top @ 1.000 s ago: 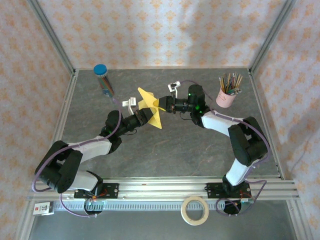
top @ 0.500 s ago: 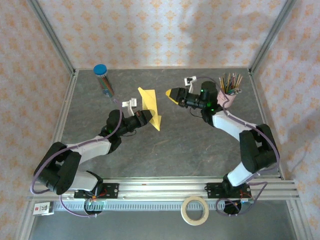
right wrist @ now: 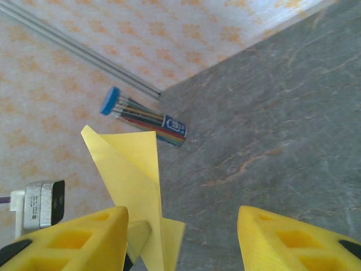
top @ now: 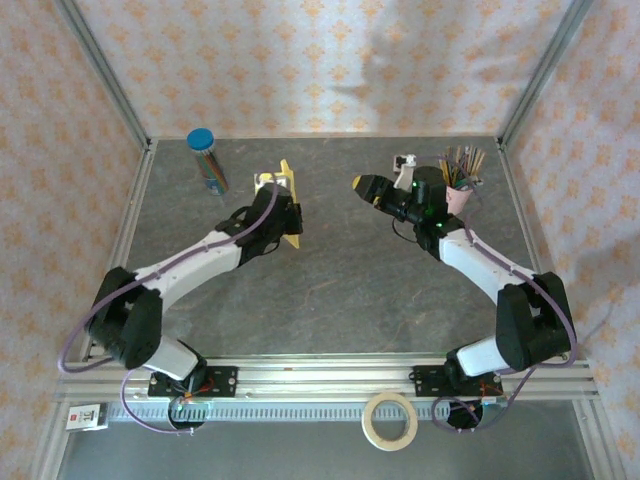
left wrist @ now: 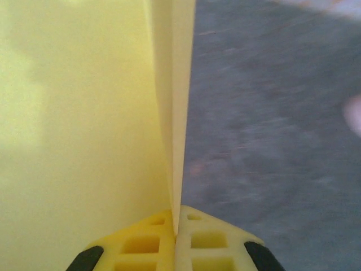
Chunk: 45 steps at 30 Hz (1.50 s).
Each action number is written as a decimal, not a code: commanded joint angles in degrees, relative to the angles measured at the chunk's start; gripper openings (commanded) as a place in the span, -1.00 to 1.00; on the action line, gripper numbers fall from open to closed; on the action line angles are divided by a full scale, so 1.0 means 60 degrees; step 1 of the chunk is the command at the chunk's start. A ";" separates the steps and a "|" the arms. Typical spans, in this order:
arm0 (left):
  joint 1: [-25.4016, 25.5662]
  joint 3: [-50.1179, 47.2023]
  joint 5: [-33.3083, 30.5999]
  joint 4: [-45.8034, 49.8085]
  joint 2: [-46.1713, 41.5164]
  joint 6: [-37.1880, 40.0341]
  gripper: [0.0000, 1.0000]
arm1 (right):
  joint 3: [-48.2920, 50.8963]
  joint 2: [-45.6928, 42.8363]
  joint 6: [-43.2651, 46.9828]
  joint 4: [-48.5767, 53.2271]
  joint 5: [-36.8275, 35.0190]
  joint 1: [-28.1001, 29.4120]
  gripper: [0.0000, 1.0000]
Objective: Fold a paper plane with a square sheet of paper (pick it up from the middle)
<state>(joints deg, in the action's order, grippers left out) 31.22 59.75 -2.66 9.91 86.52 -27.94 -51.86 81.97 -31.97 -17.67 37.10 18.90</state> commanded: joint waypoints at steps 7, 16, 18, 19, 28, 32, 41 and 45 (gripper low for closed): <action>0.0950 0.2377 -0.6277 0.5159 0.2776 0.1028 -0.90 | 0.0512 -0.0405 0.0069 0.0323 -0.1202 -0.0311 0.06; 0.1624 0.2976 -0.6886 0.5421 0.4975 0.0501 -0.90 | 0.0600 -0.0358 0.0047 0.0542 -0.1430 -0.0365 0.06; 0.1793 0.3055 -0.6784 0.5406 0.5272 0.0317 -0.91 | 0.0609 -0.0319 0.0015 0.0558 -0.1439 -0.0391 0.06; 0.1887 0.3079 -0.6705 0.5385 0.5386 0.0191 -0.92 | 0.0615 -0.0291 -0.0012 0.0573 -0.1421 -0.0397 0.06; 0.2410 0.2904 -0.5516 0.4632 0.5994 -0.0480 -0.88 | 0.0631 -0.0060 -0.0127 0.0574 -0.1226 -0.0428 0.06; 0.2450 0.2805 -0.4924 0.4317 0.5972 -0.0667 -0.80 | 0.0643 0.0045 -0.0183 0.0548 -0.1088 -0.0426 0.06; 0.2451 0.2702 -0.4101 0.3908 0.5678 -0.0886 -0.53 | 0.0659 0.0195 -0.0283 0.0440 -0.0928 -0.0426 0.06; 0.2466 0.2724 -0.3710 0.3745 0.5451 -0.1493 -0.44 | 0.0703 0.0263 -0.0354 0.0271 -0.0720 -0.0435 0.06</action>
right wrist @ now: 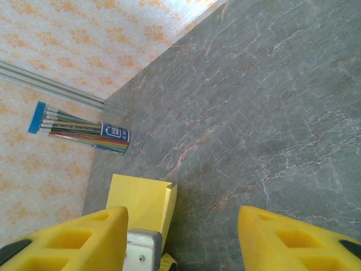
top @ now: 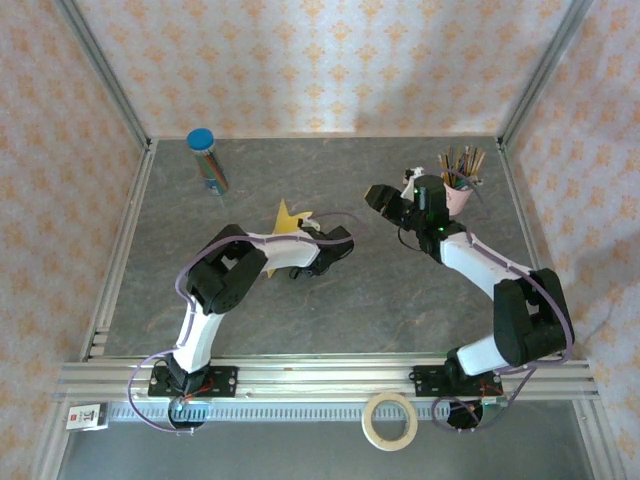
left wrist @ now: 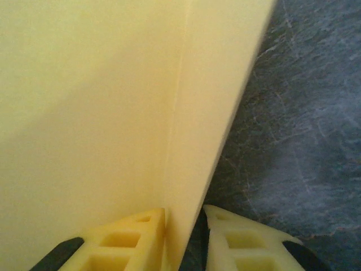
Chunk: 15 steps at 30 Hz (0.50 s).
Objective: Fold a paper plane with a square sheet of paper (pick it up from the middle)
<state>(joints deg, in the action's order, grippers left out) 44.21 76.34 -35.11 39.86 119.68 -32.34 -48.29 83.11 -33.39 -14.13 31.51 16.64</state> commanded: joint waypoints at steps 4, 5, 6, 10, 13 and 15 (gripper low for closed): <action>0.0323 -0.0052 0.1706 -0.1214 -0.0026 -0.1239 -0.44 | 0.0216 0.0161 -0.0286 -0.0511 0.0439 -0.0055 0.06; 0.0337 -0.0037 0.1667 -0.1163 0.0009 -0.1309 -0.44 | 0.0225 0.0174 -0.0308 -0.0537 0.0468 -0.0054 0.06; 0.0365 0.0012 0.1587 -0.1077 0.0032 -0.1370 -0.45 | 0.0241 0.0185 -0.0310 -0.0556 0.0516 -0.0063 0.06; 0.0530 0.0229 0.1154 -0.0792 0.0064 -0.1465 -0.44 | 0.0256 0.0239 -0.0338 -0.0558 0.0564 -0.0052 0.06; 0.0655 0.0439 0.0915 -0.0589 0.0012 -0.1538 -0.39 | 0.0285 0.0225 -0.0370 -0.0607 0.0548 -0.0058 0.06; 0.0745 0.0532 0.0830 -0.0551 -0.0034 -0.1621 -0.35 | 0.0321 0.0189 -0.0414 -0.0635 0.0464 -0.0050 0.06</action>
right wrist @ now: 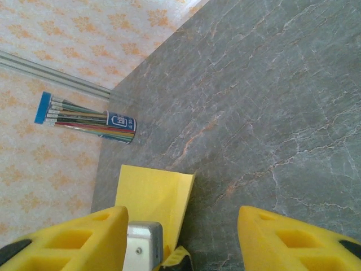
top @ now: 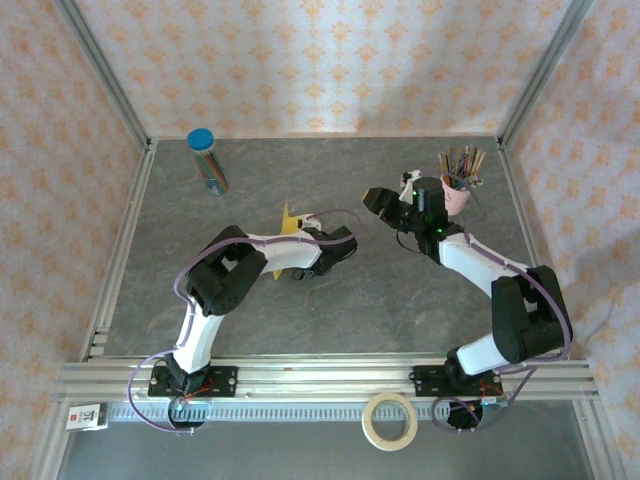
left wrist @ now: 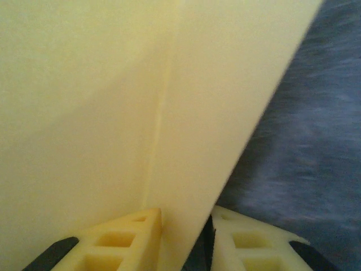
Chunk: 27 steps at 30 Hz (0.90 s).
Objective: Fold a paper plane with a square sheet of paper (pick it up from the middle)
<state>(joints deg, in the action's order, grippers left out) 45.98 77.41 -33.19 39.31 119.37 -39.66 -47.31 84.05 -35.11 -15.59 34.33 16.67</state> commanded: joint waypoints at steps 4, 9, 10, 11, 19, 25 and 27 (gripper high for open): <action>0.0638 0.0501 0.0426 -0.0378 0.0008 -0.0649 -0.23 | 0.0234 -0.0066 -0.0198 -0.0424 -0.0276 -0.0057 0.06; 0.0887 0.0739 0.0308 -0.0096 0.0000 -0.0988 -0.12 | 0.0445 -0.0263 -0.0426 -0.0531 -0.0694 -0.0072 0.06; 0.0919 0.0764 0.0352 -0.0117 -0.0052 -0.1021 -0.09 | 0.0510 -0.0331 -0.0497 -0.0573 -0.0813 -0.0089 0.06; 0.0973 0.0787 0.0455 -0.0131 -0.0110 -0.1044 -0.07 | 0.0573 -0.0394 -0.0544 -0.0622 -0.0888 -0.0099 0.06; 0.1099 0.0231 0.2066 -0.1091 -0.1026 -0.1383 0.00 | 0.0897 -0.0688 -0.0936 -0.0784 -0.1271 -0.0434 0.07; 0.1103 -0.1040 0.3690 -0.2794 -0.2433 -0.1495 0.01 | 0.0920 -0.0611 -0.0976 -0.0775 -0.1314 -0.0434 0.07; 0.1069 -0.1263 0.3619 -0.2860 -0.2731 -0.1480 0.02 | 0.0899 -0.0521 -0.0987 -0.0791 -0.1248 -0.0436 0.07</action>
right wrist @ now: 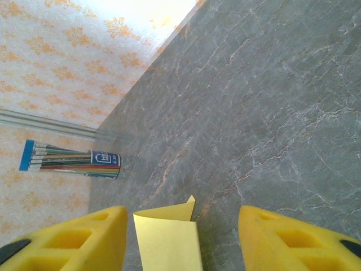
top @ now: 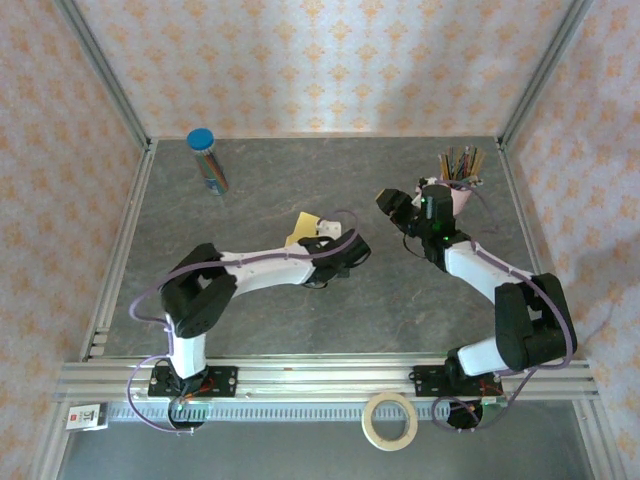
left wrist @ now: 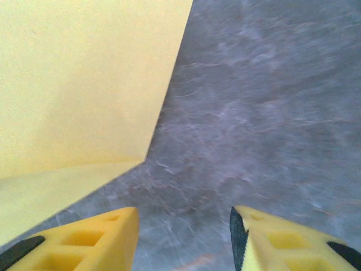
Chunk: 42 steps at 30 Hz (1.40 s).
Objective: Fold a paper plane with a square sheet of paper (pick it up from the middle)
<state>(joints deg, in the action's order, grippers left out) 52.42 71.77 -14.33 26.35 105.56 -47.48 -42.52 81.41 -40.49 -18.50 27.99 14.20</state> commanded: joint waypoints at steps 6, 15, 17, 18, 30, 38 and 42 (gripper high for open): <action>-0.0661 -0.1049 0.0715 -0.1082 -0.0910 -0.0157 0.02 | 0.0085 0.0293 -0.0376 -0.0704 0.0367 -0.0031 0.08; -0.1753 -0.1916 0.1432 -0.1948 -0.1146 0.0122 0.01 | 0.0029 0.0523 -0.0241 -0.0887 0.0859 -0.0024 0.08; -0.1892 -0.1834 0.1283 -0.1815 -0.1061 0.0190 0.01 | 0.0052 0.0502 -0.0252 -0.0872 0.0782 -0.0026 0.08; -0.1985 -0.1804 0.1298 -0.1813 -0.1038 0.0236 0.01 | 0.0062 0.0493 -0.0249 -0.0860 0.0770 -0.0024 0.08; -0.2638 -0.2008 0.1493 -0.2083 -0.1039 0.0297 0.01 | -0.0168 0.0822 -0.0171 -0.0583 0.1143 -0.0022 0.02; -0.3261 -0.2877 0.2501 -0.3214 -0.0929 0.0039 0.00 | -0.0670 0.1260 0.0474 0.0131 0.1464 0.0163 -0.02; -0.3624 -0.3485 0.3267 -0.4089 -0.0949 -0.0220 -0.01 | -0.0859 0.1501 0.0731 0.0444 0.1586 0.0457 0.00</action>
<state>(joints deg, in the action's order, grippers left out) 32.03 53.04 1.13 6.68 100.57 -47.16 -45.71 89.38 -38.76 -17.69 36.18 15.66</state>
